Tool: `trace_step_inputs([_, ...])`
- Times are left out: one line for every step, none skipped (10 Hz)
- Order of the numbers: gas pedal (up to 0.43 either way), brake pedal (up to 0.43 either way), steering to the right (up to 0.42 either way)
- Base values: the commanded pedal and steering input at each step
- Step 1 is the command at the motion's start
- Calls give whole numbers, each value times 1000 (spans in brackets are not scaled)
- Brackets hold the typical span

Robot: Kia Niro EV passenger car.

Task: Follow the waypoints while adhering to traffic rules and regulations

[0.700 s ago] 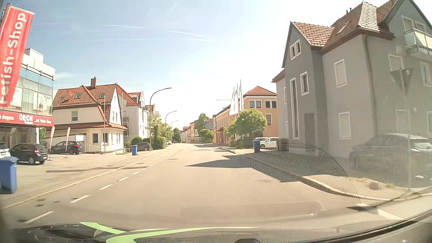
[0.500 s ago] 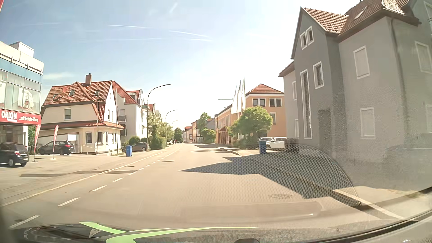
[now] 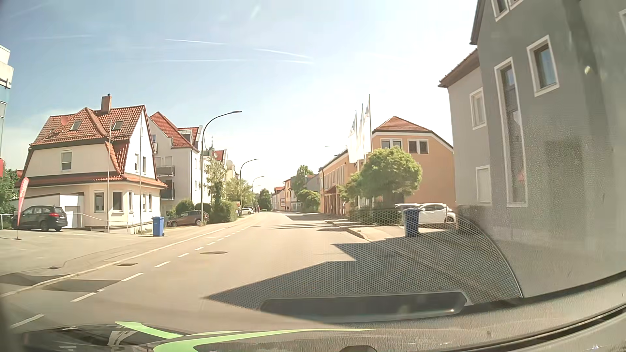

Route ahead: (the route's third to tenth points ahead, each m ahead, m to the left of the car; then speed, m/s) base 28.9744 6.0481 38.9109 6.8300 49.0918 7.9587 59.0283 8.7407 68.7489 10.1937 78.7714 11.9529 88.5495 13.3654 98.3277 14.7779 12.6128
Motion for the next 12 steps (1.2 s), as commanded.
trace_step_inputs([59, 0, -21])
trace_step_inputs([59, 0, -21])
trace_step_inputs([59, 0, -21])
trace_step_inputs([59, 0, -21])
trace_step_inputs([59, 0, -21])
trace_step_inputs([59, 0, -21])
trace_step_inputs([59, 0, -21])
trace_step_inputs([59, 0, -21])
trace_step_inputs([59, 0, -21])
trace_step_inputs([59, 0, -21])
trace_step_inputs([59, 0, -20])
trace_step_inputs([59, 0, -19])
